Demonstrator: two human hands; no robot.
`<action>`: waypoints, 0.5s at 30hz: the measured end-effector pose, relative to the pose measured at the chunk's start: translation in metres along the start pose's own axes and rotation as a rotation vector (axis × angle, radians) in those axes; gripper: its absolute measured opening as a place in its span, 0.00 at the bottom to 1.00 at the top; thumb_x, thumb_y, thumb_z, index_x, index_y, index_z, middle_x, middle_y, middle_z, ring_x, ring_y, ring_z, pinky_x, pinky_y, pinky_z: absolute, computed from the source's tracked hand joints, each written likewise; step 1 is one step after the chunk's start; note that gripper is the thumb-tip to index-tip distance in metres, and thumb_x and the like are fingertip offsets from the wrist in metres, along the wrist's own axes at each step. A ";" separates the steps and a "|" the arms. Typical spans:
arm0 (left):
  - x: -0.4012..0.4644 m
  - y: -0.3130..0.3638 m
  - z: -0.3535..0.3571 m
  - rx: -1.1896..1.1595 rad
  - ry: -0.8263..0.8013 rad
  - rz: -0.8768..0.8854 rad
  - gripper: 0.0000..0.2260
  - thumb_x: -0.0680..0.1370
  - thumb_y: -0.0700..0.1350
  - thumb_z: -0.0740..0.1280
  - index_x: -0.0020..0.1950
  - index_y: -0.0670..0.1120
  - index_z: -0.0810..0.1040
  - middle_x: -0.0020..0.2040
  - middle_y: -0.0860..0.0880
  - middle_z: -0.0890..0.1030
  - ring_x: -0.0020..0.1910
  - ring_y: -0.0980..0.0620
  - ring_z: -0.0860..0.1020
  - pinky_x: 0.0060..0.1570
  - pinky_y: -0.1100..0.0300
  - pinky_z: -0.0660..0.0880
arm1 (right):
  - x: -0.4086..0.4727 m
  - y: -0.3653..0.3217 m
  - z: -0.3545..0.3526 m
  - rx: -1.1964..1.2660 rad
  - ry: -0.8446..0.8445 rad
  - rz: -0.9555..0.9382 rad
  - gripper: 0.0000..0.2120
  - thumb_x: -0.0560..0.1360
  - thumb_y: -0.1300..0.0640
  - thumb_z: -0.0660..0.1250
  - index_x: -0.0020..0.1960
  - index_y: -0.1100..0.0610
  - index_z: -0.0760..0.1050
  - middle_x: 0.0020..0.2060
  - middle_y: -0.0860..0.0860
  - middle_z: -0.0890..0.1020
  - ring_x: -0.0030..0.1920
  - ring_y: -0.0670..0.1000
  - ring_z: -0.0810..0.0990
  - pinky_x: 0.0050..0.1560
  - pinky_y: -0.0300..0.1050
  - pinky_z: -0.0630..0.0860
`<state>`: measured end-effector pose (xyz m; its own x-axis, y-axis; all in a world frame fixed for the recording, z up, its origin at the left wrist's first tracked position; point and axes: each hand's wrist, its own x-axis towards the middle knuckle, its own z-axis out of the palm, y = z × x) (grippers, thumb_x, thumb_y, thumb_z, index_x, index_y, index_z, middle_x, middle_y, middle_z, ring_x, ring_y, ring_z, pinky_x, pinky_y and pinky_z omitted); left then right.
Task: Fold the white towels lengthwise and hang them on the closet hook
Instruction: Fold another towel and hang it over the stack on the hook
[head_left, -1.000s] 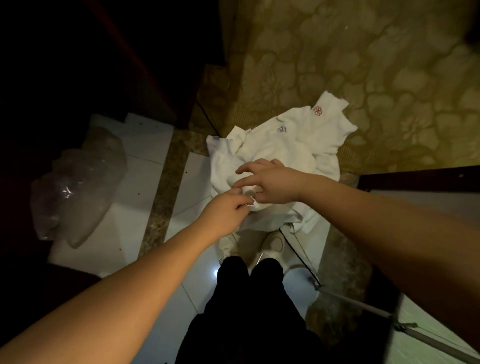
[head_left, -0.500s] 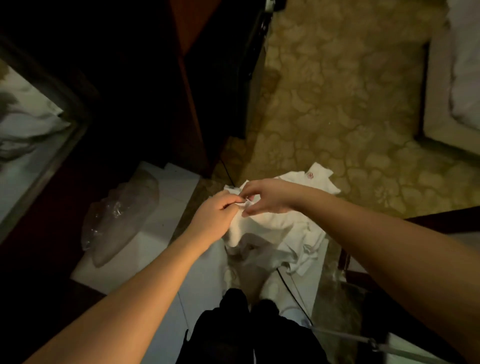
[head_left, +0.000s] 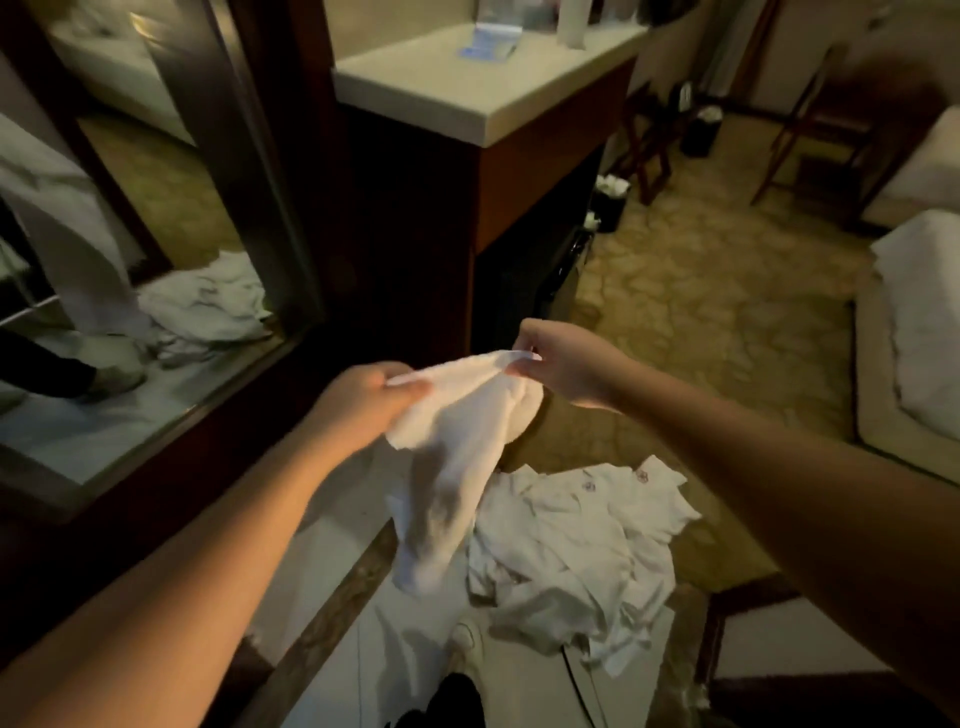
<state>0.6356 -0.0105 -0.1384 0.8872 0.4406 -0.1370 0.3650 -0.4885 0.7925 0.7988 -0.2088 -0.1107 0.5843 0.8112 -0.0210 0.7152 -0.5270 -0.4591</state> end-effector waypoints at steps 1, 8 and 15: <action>-0.017 0.006 -0.014 -0.069 0.073 0.020 0.05 0.74 0.57 0.72 0.42 0.57 0.84 0.39 0.51 0.85 0.40 0.52 0.83 0.41 0.56 0.75 | -0.010 -0.009 -0.001 -0.027 0.034 -0.008 0.06 0.80 0.51 0.67 0.49 0.51 0.71 0.40 0.44 0.75 0.40 0.46 0.75 0.36 0.39 0.71; -0.138 0.041 -0.097 0.002 0.262 0.134 0.08 0.77 0.50 0.72 0.39 0.60 0.82 0.36 0.63 0.83 0.38 0.65 0.81 0.36 0.70 0.72 | -0.072 -0.083 0.001 -0.216 0.199 -0.131 0.09 0.82 0.47 0.63 0.58 0.51 0.70 0.34 0.43 0.73 0.31 0.43 0.74 0.29 0.36 0.64; -0.256 0.053 -0.176 0.293 0.459 0.093 0.10 0.81 0.55 0.64 0.49 0.51 0.81 0.40 0.55 0.79 0.41 0.57 0.78 0.35 0.60 0.69 | -0.105 -0.155 -0.006 -0.269 0.143 -0.118 0.12 0.84 0.47 0.59 0.62 0.53 0.71 0.49 0.50 0.81 0.48 0.50 0.82 0.49 0.44 0.78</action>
<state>0.3779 -0.0166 0.0434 0.7293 0.6365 0.2511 0.4119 -0.7015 0.5816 0.6284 -0.2137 -0.0318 0.5258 0.8370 0.1516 0.8456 -0.4951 -0.1993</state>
